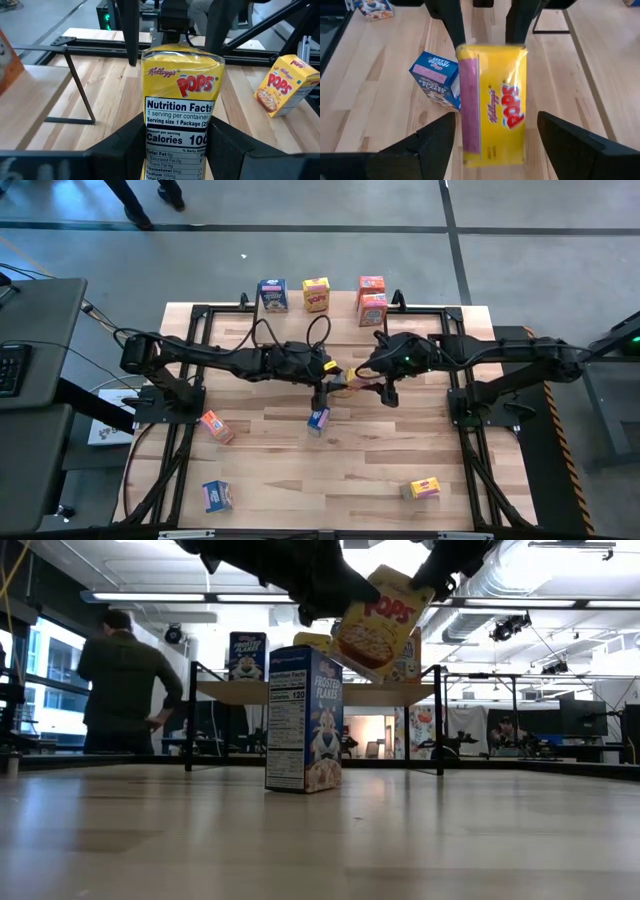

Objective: Stack cereal on shelf
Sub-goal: Put the top yellow cereal box and aligned with the other yellow cereal box on the shelf

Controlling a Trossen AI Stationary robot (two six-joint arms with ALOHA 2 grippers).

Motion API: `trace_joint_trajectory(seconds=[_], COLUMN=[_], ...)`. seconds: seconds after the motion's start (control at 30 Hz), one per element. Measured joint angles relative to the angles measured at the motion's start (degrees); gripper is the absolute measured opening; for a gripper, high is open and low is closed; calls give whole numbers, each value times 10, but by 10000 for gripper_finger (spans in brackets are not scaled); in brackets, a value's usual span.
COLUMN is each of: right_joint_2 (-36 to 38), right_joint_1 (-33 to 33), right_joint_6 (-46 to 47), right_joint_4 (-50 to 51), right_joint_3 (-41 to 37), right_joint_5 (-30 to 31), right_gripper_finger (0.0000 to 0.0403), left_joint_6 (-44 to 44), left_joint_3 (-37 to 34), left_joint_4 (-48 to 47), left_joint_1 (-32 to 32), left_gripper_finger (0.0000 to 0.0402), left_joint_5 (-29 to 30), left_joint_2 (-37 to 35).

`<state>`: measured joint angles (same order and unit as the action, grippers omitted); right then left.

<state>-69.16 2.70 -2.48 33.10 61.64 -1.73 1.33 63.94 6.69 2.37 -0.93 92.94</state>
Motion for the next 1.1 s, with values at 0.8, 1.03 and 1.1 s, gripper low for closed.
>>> trace_joint_trajectory(seconds=[0.8, 1.03, 1.1], right_joint_2=[178, 215, 217], right_joint_1=[0, -1, -1], right_joint_6=[-6, 0, 2], right_joint_4=[43, 79, 91], right_joint_3=[50, 50, 50], right_joint_5=[0, 0, 0], right_gripper_finger=[275, 275, 275], left_joint_6=[-20, -26, -25], left_joint_3=[0, -33, -45], left_joint_4=[0, 58, 56], left_joint_1=[75, 97, 106], left_gripper_finger=[163, 163, 163], left_joint_5=[1, 1, 1], left_joint_2=[-32, -43, -57])
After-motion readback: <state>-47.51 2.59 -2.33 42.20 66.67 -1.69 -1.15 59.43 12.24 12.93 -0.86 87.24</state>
